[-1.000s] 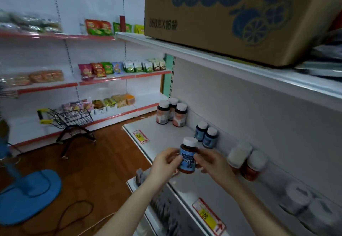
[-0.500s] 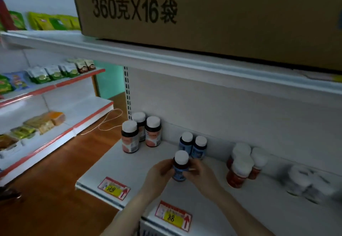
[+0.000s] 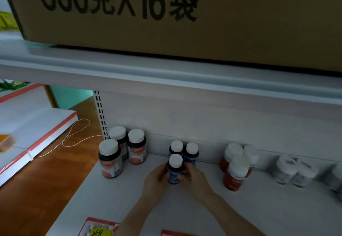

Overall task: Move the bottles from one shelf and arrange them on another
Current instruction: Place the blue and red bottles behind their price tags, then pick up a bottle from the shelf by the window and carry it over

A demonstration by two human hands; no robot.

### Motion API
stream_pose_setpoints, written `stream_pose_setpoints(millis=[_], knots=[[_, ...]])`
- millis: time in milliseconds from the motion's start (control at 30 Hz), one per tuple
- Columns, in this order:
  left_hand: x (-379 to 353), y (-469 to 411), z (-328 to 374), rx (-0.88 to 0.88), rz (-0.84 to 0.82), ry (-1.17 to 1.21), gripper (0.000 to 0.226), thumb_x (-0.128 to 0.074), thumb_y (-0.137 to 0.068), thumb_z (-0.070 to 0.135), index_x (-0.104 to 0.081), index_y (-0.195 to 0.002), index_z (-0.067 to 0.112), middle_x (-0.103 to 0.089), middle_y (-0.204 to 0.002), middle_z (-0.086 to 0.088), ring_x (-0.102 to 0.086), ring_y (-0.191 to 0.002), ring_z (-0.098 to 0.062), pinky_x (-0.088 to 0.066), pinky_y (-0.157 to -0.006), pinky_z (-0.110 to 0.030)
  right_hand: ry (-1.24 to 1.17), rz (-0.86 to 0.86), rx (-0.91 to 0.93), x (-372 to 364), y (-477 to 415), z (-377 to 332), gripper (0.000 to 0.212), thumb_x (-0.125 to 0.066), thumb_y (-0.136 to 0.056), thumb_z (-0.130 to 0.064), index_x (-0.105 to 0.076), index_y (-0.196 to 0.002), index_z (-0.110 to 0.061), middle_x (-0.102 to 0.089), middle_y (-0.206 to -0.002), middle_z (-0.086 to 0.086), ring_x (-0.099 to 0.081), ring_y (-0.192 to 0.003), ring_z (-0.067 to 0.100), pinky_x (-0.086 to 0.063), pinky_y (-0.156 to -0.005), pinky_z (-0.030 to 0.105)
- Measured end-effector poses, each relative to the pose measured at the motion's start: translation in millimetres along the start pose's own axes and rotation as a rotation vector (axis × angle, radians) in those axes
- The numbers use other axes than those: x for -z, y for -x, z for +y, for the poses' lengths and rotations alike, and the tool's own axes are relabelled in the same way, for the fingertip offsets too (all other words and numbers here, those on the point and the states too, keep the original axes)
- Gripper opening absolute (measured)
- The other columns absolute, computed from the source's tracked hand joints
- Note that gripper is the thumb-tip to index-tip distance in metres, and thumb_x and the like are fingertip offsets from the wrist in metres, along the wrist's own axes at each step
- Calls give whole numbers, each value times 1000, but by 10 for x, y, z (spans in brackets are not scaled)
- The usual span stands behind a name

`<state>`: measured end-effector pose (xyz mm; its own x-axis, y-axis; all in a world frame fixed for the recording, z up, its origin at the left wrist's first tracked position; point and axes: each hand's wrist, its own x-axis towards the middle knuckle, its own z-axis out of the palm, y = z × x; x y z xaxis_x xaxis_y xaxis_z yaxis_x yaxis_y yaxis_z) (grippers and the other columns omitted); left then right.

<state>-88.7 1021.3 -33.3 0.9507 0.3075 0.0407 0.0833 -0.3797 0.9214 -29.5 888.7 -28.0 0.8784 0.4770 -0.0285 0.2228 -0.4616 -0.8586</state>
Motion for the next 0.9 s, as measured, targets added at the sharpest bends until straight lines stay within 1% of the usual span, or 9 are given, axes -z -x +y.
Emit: stream_pose_setpoints(millis=[67,133,267,400,467,633,700,800,900], knots=[[6,-44,-22,0,6,-15,34,-48,-91,7,-54,-122,16,-53,-113,12,-49,-109,-6,-35,-76,-2,1,8,-4,-11,-45,15,38,-54,-90,-8,-46,-127,-7,-55,-130,11,-54,-118,22,-44,-99,28],[9,-81,-46,3,7,-11,34,-48,-90,7,-54,-122,16,-55,-114,11,-50,-110,-7,-35,-77,-1,9,9,1,-25,-76,35,38,-54,-90,-7,-46,-127,-7,-55,-129,9,-53,-117,19,-42,-95,22],[11,-122,-74,3,-4,-49,37,-48,-89,6,-54,-124,17,-57,-120,8,-50,-111,-5,-36,-84,-10,2,26,2,-38,-110,51,38,-54,-89,-5,-47,-126,-8,-56,-128,10,-53,-112,15,-40,-91,18],[-5,-149,-108,8,6,-60,38,-50,-89,6,-54,-125,17,-59,-123,5,-52,-111,-6,-35,-75,7,33,37,18,-28,-128,60,37,-54,-90,-8,-47,-125,-8,-57,-127,9,-54,-111,13,-41,-91,18],[-11,-149,-108,27,24,-51,37,-50,-89,6,-54,-124,16,-59,-122,3,-51,-108,-5,-34,-74,7,54,26,17,-24,-128,55,37,-54,-90,-9,-46,-126,-8,-57,-128,9,-54,-115,17,-41,-93,19],[-22,-99,-74,77,27,-43,37,-49,-90,7,-50,-127,10,-56,-130,-4,-52,-119,-16,-39,-96,-20,84,21,31,-2,-83,-19,40,-53,-91,-10,-44,-130,-8,-55,-131,8,-52,-119,18,-40,-96,19],[-15,-51,-41,125,88,-37,38,-48,-90,5,-48,-128,6,-54,-131,-8,-51,-122,-22,-37,-98,-22,85,33,41,21,-19,-46,39,-52,-92,-11,-43,-130,-11,-55,-131,7,-52,-115,13,-38,-94,16],[0,79,42,123,245,-100,30,-50,-90,10,-55,-119,4,-61,-121,-13,-58,-109,-26,-37,-86,-21,106,89,53,84,111,-69,33,-48,-94,-15,-47,-126,-9,-58,-125,8,-51,-105,9,-37,-89,13],[-28,253,200,90,303,-92,22,-53,-89,12,-61,-109,5,-66,-106,-11,-58,-89,-21,-38,-79,-23,114,120,38,196,256,-110,31,-46,-95,-20,-51,-121,-4,-60,-121,11,-56,-107,16,-42,-92,22]])
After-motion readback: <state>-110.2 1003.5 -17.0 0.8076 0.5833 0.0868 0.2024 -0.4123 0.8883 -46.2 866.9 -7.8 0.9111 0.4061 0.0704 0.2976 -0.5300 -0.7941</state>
